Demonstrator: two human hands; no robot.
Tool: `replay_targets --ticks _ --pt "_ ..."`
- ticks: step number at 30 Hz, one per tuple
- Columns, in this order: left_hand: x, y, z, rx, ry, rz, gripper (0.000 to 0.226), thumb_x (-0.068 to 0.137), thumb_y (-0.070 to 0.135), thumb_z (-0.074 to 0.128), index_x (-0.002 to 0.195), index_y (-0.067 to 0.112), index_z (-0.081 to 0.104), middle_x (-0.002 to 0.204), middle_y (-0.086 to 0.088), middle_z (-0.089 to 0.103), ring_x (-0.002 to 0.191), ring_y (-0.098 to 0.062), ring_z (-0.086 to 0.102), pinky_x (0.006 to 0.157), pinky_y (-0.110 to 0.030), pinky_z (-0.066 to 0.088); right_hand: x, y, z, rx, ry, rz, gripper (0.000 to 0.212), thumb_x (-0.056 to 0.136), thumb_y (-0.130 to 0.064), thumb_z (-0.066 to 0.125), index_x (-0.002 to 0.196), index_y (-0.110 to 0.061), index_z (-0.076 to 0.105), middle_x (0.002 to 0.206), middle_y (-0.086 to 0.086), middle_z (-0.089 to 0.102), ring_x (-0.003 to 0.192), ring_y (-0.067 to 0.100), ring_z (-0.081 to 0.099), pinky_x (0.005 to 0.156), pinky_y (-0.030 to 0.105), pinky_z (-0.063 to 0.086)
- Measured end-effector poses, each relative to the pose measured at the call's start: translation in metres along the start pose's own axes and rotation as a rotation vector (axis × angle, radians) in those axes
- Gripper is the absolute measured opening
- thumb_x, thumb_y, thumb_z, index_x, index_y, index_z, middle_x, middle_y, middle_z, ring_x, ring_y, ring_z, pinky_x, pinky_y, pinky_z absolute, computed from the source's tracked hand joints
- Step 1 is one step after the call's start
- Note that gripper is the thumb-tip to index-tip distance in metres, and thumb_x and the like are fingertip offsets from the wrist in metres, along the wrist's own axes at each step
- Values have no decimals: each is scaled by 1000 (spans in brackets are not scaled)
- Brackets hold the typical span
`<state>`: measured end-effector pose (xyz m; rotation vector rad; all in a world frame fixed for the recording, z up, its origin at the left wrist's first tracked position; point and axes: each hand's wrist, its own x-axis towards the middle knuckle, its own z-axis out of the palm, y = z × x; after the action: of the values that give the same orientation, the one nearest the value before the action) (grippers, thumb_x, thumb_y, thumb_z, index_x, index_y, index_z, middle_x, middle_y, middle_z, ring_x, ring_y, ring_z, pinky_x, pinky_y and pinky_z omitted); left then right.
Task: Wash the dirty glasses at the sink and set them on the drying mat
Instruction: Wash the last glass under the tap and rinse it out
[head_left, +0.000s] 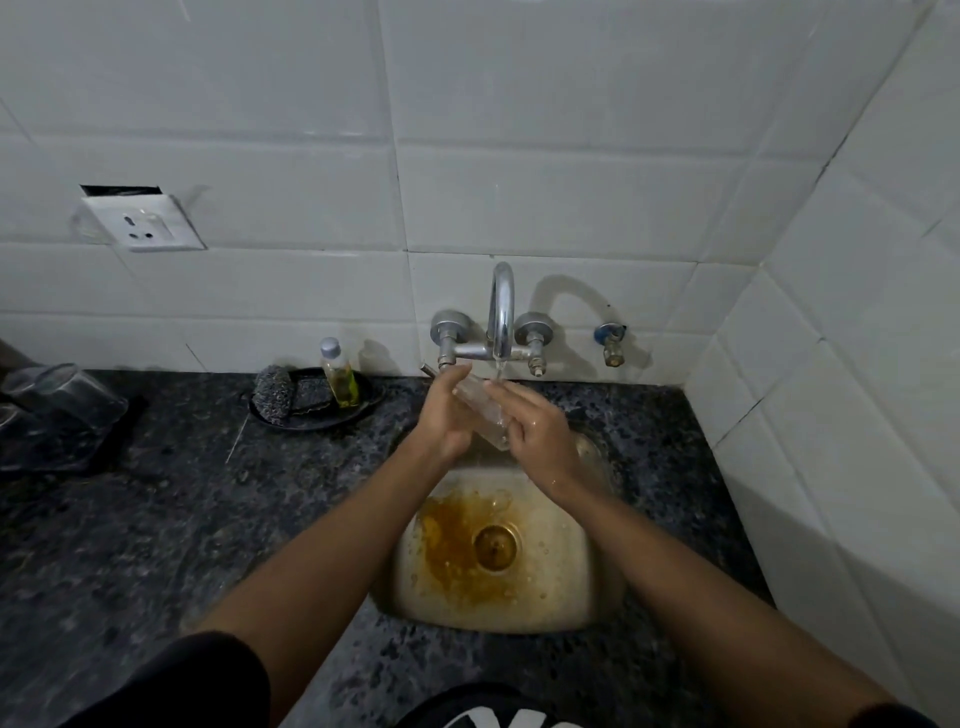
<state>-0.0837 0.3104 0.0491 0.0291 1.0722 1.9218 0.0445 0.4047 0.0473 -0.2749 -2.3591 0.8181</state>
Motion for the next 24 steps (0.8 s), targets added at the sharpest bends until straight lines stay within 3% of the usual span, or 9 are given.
replay_targets --ticks 2,6,8,10,12,15,19,20,24 --pt "-1 -2 0 -59 6 -36 33 99 34 58 98 4 72 95 -15 71 86 -28 69 89 -43 53 5 -1 1 34 45 25 50 89 13 60 134 -7 70 133 10 71 124 19 67 110 36 52" --pt "3 -5 -1 -109 -52 -71 58 100 46 57 129 -4 63 130 -27 64 109 -35 66 105 -48 50 14 -5 0 102 122 120 42 85 13 65 121 -5 77 116 8 78 106 16 74 97 36 60" --pt "3 -6 0 30 -64 -124 57 105 54 48 118 2 68 111 -19 71 98 -30 69 88 -43 57 13 -7 -5 13 68 -36 41 83 13 70 121 -2 76 117 13 77 107 22 74 100 31 58" --pt "5 -5 -2 126 -29 -130 42 102 47 59 110 7 68 101 -13 71 90 -27 70 80 -40 57 10 -4 -5 -76 44 -157 42 81 11 75 122 -1 75 120 16 75 110 23 72 103 23 52" --pt "14 -7 -9 111 20 -44 36 94 36 72 114 7 64 104 -15 67 89 -28 70 82 -43 57 9 -5 0 -18 99 -11 39 85 8 75 122 -5 76 118 11 77 107 19 73 100 24 56" --pt "12 -9 -9 31 1 3 32 94 38 69 108 10 62 103 -16 65 93 -30 66 94 -48 49 11 -8 3 66 145 172 31 90 4 71 117 -8 78 105 6 80 91 14 75 79 29 61" --pt "10 -9 -7 62 -6 -53 35 100 42 59 92 10 69 90 -10 66 86 -24 64 84 -42 51 11 -11 -2 -173 -4 -283 46 79 10 79 123 -2 74 121 15 75 111 24 73 100 32 58" --pt "13 -8 -8 63 7 -41 31 100 40 60 88 12 68 87 -8 64 82 -22 63 80 -41 52 10 -11 -2 -172 11 -286 44 80 9 79 122 -2 74 120 15 75 110 24 73 101 29 56" --pt "9 -6 -2 -83 21 -9 28 100 36 59 91 11 68 90 -11 66 86 -25 65 87 -42 51 16 -16 -1 -5 112 121 36 85 9 74 118 -4 77 106 11 79 91 23 75 84 39 64"
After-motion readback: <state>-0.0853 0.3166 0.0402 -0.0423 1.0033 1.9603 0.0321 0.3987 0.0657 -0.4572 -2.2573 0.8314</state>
